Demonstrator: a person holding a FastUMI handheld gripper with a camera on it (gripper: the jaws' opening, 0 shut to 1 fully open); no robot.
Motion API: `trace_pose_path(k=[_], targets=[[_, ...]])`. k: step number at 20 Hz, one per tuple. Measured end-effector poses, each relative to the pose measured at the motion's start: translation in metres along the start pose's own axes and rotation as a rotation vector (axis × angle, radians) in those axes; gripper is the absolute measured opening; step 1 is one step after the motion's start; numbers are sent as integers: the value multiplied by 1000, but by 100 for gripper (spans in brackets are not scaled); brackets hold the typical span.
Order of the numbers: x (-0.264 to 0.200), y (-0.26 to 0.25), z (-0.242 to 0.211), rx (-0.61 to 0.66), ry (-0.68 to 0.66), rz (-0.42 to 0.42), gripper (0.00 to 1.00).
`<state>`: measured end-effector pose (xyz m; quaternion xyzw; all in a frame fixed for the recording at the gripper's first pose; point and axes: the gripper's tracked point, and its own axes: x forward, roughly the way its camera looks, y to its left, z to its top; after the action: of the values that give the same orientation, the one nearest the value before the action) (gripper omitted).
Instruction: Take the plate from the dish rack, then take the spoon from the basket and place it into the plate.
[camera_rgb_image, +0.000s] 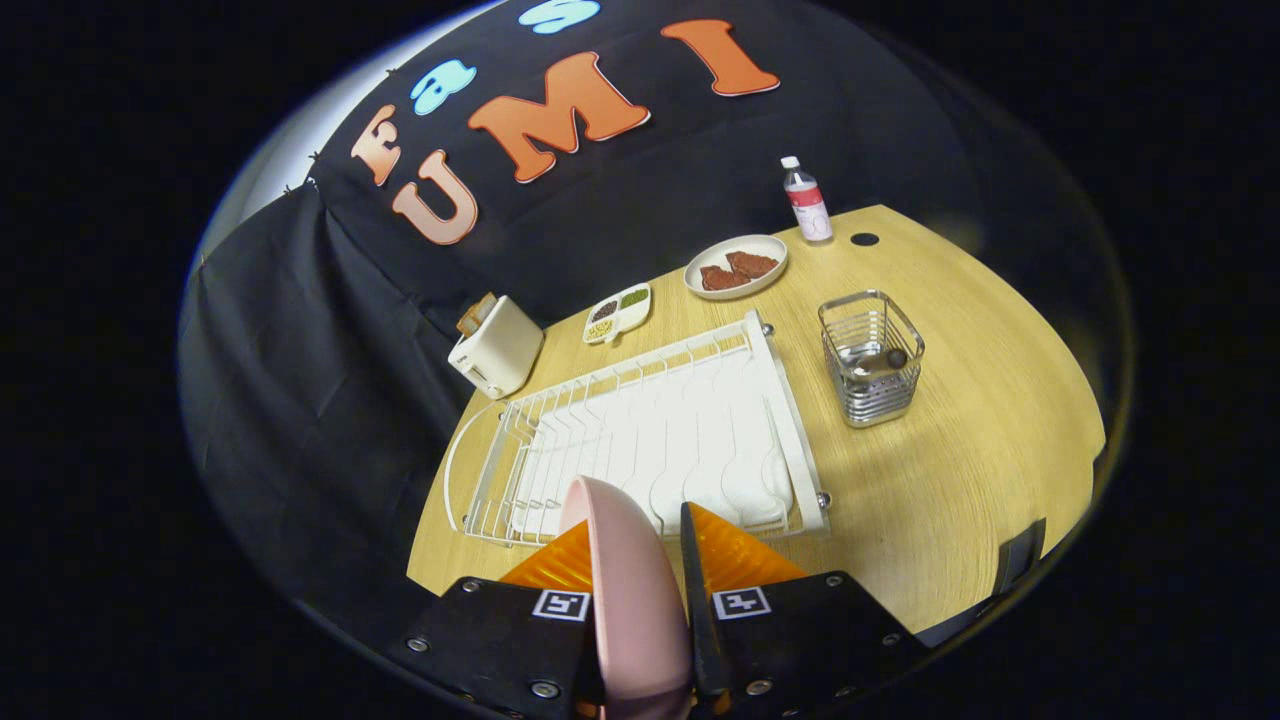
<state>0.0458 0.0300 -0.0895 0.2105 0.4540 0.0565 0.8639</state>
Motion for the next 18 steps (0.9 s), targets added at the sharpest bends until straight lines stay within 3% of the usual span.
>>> trace_pose_path(k=[18], targets=[[44, -53, -89, 84, 87, 21, 31]])
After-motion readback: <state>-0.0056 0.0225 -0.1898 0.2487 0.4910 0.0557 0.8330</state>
